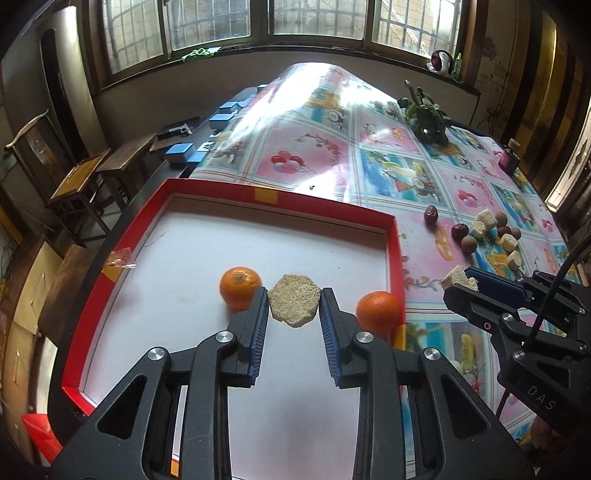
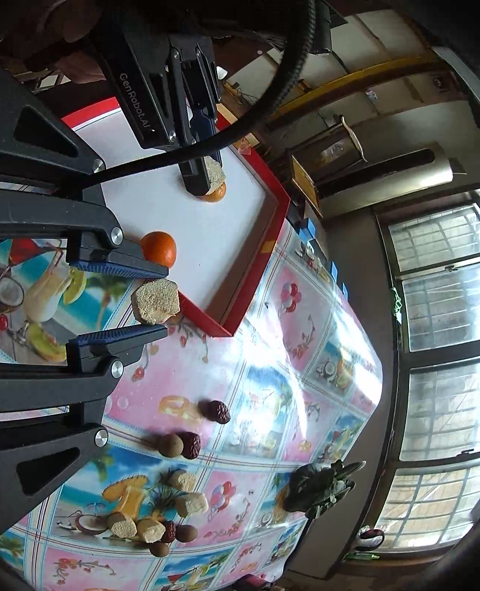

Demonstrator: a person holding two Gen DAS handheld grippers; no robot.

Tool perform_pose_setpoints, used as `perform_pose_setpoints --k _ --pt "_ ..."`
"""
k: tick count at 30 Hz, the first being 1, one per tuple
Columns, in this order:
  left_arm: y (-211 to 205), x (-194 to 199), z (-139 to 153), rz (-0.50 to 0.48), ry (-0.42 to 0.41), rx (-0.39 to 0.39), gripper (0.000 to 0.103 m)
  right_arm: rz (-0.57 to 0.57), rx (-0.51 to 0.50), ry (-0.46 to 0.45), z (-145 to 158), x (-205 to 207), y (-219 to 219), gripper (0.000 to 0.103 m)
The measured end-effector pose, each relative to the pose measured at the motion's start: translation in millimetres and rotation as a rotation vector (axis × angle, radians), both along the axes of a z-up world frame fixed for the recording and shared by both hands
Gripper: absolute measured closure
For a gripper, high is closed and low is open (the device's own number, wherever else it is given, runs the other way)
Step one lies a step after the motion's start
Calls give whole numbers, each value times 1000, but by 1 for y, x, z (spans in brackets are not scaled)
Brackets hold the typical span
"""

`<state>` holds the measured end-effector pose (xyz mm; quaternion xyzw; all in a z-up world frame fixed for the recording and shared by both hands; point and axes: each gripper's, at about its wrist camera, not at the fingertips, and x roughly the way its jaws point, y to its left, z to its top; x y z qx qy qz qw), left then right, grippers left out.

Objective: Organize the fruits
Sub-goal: 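Carry both cakes into the red tray and open both grippers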

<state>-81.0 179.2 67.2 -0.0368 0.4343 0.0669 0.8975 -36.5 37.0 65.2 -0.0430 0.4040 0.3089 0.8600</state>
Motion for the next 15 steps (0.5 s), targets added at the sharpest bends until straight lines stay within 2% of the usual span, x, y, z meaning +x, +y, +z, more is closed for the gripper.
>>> perform_pose_setpoints --k 15 --pt "70 -7 -20 149 37 -39 76 173 -43 21 -8 -9 77 79"
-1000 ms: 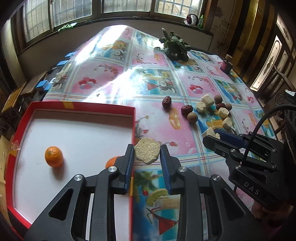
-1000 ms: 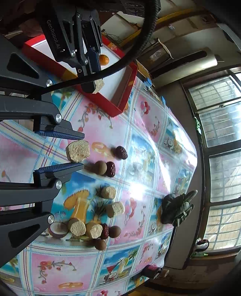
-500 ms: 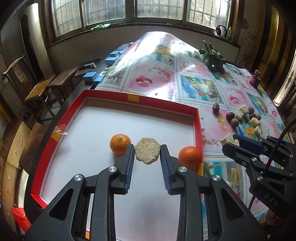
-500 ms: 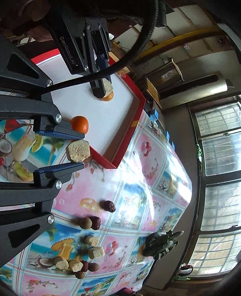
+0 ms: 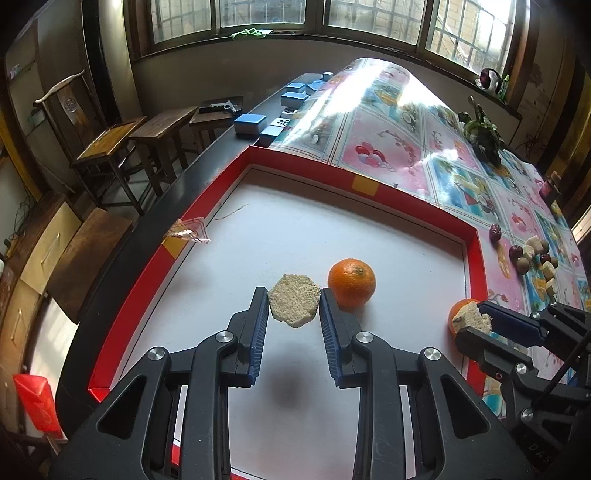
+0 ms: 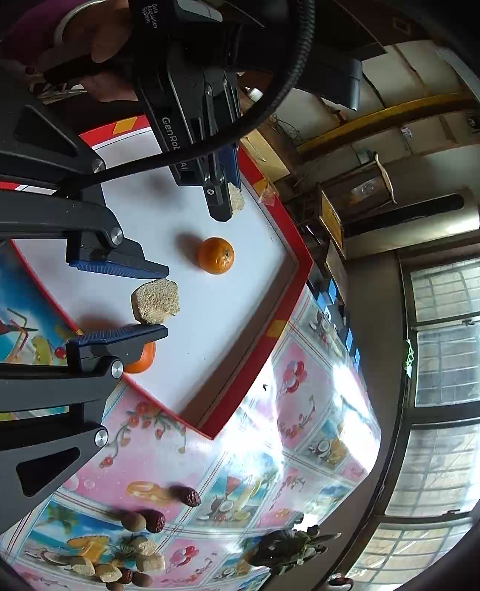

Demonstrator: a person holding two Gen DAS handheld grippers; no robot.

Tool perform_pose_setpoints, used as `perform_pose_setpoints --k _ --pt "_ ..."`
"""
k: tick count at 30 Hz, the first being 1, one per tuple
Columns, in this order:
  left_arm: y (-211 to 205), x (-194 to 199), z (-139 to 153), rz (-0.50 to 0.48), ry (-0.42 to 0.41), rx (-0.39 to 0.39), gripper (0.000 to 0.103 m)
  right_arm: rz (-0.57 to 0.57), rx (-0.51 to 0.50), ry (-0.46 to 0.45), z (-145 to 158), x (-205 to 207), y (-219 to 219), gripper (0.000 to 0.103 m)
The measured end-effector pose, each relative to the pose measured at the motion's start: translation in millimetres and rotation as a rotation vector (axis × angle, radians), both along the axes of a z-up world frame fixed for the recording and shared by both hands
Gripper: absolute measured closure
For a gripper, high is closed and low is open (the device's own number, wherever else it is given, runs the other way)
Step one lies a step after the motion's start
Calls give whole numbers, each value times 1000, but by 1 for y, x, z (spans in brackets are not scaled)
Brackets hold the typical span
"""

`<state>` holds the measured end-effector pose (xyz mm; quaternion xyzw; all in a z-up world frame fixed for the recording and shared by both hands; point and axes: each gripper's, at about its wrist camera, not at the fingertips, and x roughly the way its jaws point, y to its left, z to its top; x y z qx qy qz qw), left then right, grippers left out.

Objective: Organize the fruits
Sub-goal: 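Carry both cakes into the red tray and open both grippers, then move both open grippers back to the fruit pile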

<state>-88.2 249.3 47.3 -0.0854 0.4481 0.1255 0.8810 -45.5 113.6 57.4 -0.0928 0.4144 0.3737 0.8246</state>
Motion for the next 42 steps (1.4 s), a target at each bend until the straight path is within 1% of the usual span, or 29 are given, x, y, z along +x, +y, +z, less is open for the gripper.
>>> perform_pose_setpoints --k 3,6,8,11,14,15,16,17,18,20,22,24,26,30,33,35,37,40,42 --pt "3 1 -6 6 14 -9 76 24 -18 12 -8 0 14 79" --pt "5 2 -11 24 24 3 76 41 -46 31 -20 2 25 79" --pt "9 2 -14 41 30 -10 76 50 -59 48 -27 2 32 79" --pt "15 3 -19 68 43 -40 76 59 -59 66 -37 3 39 79" --pt "17 2 -21 79 50 -38 75 55 -43 56 -38 2 39 78" --pt "16 2 -20 83 46 -32 70 52 -38 63 -38 2 38 77" --pt "15 1 -19 88 40 -27 66 49 -35 68 -37 2 36 73" --pt "15 0 -16 93 31 -24 53 47 -25 67 -34 1 32 69" --pt "13 -1 -13 98 18 -21 42 44 -14 59 -31 0 28 67" --pt "7 -3 -6 100 -6 0 40 32 2 42 -24 -3 21 62" --pt "-1 -4 1 87 -24 24 40 17 17 27 -18 -6 9 60" --pt "-9 -5 8 64 -49 36 40 -7 35 20 -12 -7 -5 59" --pt "-21 -6 16 37 -80 44 40 -26 41 26 -9 -7 -18 53" --pt "-51 -4 27 -38 -124 38 40 -110 46 -3 -2 -5 -51 52" --pt "-76 0 35 -109 -156 28 40 -167 41 -6 3 -3 -78 52" --pt "-94 5 37 -157 -163 17 40 -200 21 -4 3 -1 -96 51" --pt "-110 12 38 -207 -164 -14 40 -230 22 -10 4 -2 -117 51" --pt "-137 22 35 -281 -141 -56 40 -293 45 -23 6 -2 -151 51" --pt "-155 29 32 -322 -129 -67 40 -336 68 -32 7 -3 -174 51"
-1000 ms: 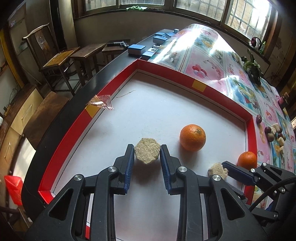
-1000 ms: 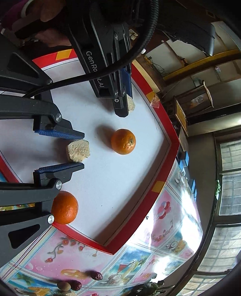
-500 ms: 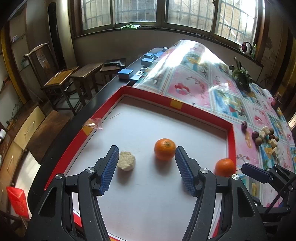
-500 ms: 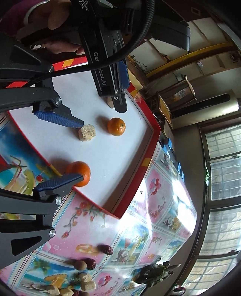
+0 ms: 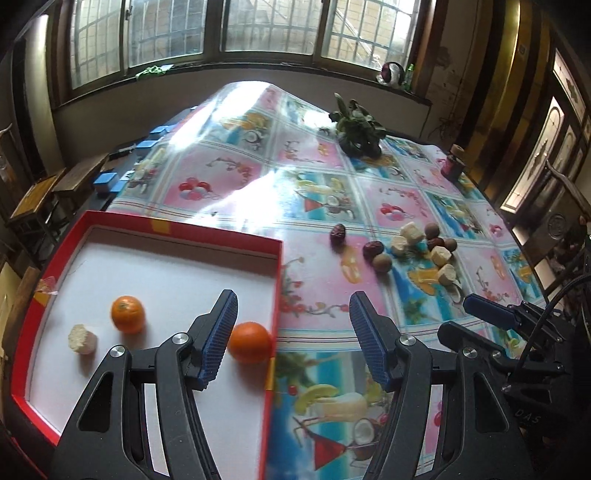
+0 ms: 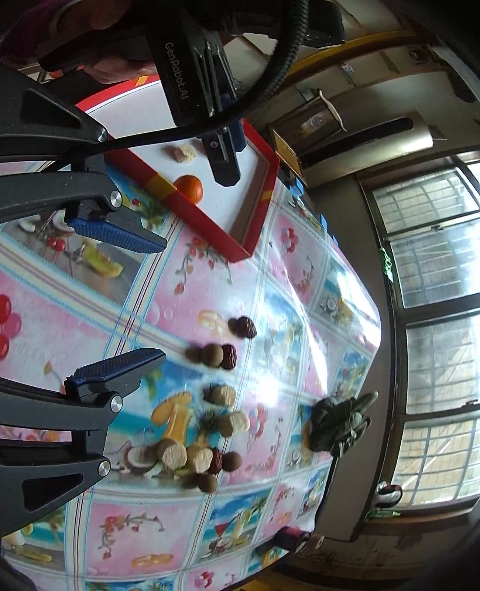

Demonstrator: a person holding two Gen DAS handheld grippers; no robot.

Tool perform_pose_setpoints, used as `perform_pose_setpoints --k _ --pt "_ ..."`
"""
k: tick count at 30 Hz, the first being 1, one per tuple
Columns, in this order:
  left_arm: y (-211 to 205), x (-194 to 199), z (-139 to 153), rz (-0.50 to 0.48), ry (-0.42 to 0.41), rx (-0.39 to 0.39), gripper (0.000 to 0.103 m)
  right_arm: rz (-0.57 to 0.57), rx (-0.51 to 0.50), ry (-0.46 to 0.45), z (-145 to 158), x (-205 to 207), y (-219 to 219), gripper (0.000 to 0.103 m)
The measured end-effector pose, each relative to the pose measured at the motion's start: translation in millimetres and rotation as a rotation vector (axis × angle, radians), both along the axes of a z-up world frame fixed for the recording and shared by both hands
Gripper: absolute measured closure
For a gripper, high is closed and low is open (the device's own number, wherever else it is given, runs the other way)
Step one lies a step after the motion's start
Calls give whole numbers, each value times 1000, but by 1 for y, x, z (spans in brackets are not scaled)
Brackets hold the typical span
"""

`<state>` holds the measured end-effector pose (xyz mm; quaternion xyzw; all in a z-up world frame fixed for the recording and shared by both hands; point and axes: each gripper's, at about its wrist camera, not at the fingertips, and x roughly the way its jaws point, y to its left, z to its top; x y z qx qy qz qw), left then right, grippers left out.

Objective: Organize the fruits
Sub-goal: 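Move both open grippers back to the fruit pile, then grasp a brown round fruit with the left gripper while the right grasps a beige cake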

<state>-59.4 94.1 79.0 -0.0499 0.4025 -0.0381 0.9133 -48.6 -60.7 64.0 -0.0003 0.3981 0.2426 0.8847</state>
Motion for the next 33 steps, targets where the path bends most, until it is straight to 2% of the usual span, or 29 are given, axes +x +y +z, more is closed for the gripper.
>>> perform_pose_setpoints --k 5,10,12,15,17,26,33 --pt "-38 17 -10 -86 62 -9 40 -105 40 6 -1 0 -48 46" --pt "-63 28 -16 -116 88 -26 40 -152 31 5 -5 -1 -75 46" --pt "-72 32 -19 -128 104 -14 40 -163 40 20 -7 -1 -83 46" --pt "-83 35 -24 -136 111 28 40 -182 39 16 -9 0 -93 40" --pt "-88 38 -28 -144 123 35 40 -197 32 25 -12 3 -97 34" --pt "-84 60 -44 -110 171 30 40 -240 55 59 -20 13 -111 34" --pt "-84 83 -48 -75 176 18 40 -244 44 79 -24 23 -108 34"
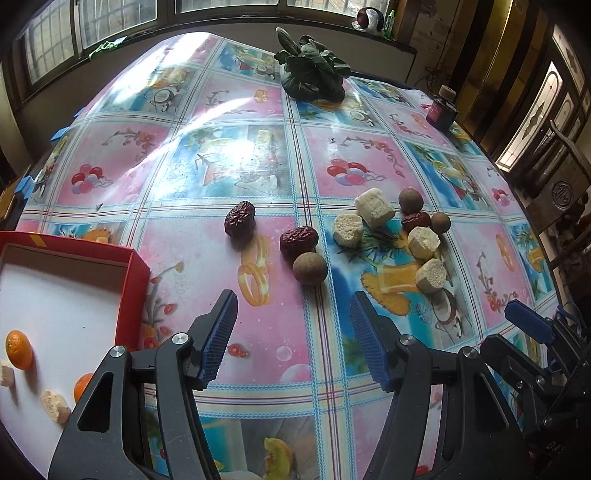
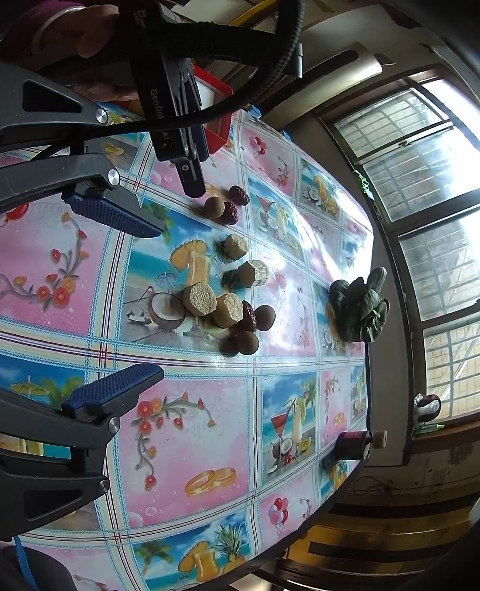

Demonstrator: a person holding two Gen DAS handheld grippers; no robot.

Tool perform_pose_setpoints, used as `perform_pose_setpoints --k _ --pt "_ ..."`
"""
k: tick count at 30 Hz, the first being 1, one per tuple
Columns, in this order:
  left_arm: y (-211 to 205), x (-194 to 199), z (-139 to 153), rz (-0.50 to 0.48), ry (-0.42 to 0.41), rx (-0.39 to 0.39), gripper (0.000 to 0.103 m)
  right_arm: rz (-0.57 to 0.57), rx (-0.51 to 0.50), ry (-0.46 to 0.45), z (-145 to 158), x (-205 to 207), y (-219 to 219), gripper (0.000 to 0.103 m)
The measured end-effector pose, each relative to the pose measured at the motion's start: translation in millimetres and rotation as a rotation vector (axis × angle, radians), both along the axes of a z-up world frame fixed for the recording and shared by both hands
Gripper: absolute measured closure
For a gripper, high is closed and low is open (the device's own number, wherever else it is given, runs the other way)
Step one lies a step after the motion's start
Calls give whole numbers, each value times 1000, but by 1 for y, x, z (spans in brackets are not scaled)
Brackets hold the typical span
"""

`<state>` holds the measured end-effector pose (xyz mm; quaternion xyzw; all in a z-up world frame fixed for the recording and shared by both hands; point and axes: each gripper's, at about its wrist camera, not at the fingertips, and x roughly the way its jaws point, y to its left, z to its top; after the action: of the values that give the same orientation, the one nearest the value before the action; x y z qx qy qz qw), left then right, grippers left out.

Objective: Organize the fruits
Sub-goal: 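Grasp a brown round fruit with the left gripper while the right grasps a beige cake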

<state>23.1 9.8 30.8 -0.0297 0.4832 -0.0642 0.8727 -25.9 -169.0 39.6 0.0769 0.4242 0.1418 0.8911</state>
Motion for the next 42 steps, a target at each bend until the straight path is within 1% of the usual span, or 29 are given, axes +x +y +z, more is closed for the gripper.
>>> perform_pose_setpoints --k 8,9,10,11,13,14,16,17,19,24,27,31,33,35,36,37,38,39,42 --pt "-17 20 -8 -35 1 50 40 -11 9 6 -2 6 -5 34" --pt "-18 23 -10 -33 4 50 42 -12 11 9 -3 7 -6 34" --pt "-18 25 -12 -34 8 47 46 -12 12 12 -4 8 -6 34" --pt "-18 26 -15 -37 16 47 57 -12 12 16 -5 9 -6 34" --pt "-18 26 -14 -36 -5 62 69 -12 10 21 -6 9 -6 34" --pt "-16 27 -15 -39 -4 58 80 -10 9 23 -6 9 -6 34" --pt "-11 27 -14 -32 -4 28 80 -8 8 25 -6 10 -4 34" --pt "-10 26 -14 -34 -4 27 80 -8 6 25 -5 10 -3 34" --pt "-9 21 -13 -38 -8 43 80 -6 -1 27 -5 10 -1 34" --pt "1 5 -6 -19 -7 45 80 3 -20 37 -6 14 11 34" --pt "6 -4 0 -17 -23 56 80 0 -20 51 -10 22 17 34" --pt "13 -15 5 -16 -41 67 80 -20 -50 58 -17 38 25 34" --pt "15 -19 7 -17 -42 63 80 -29 -70 52 -20 46 28 40" --pt "18 -23 9 -21 -42 59 80 -31 -107 54 -24 53 33 56" --pt "19 -25 10 -21 -44 58 80 -27 -132 61 -26 56 35 61" --pt "21 -27 12 -21 -48 59 80 -26 -157 64 -28 57 37 68" --pt "23 -29 14 -19 -54 61 80 -29 -178 53 -28 56 38 76" --pt "25 -31 16 -17 -59 62 80 -27 -177 56 -28 55 37 76" --pt "33 -36 22 -7 -67 55 80 -19 -129 66 -26 49 31 76"
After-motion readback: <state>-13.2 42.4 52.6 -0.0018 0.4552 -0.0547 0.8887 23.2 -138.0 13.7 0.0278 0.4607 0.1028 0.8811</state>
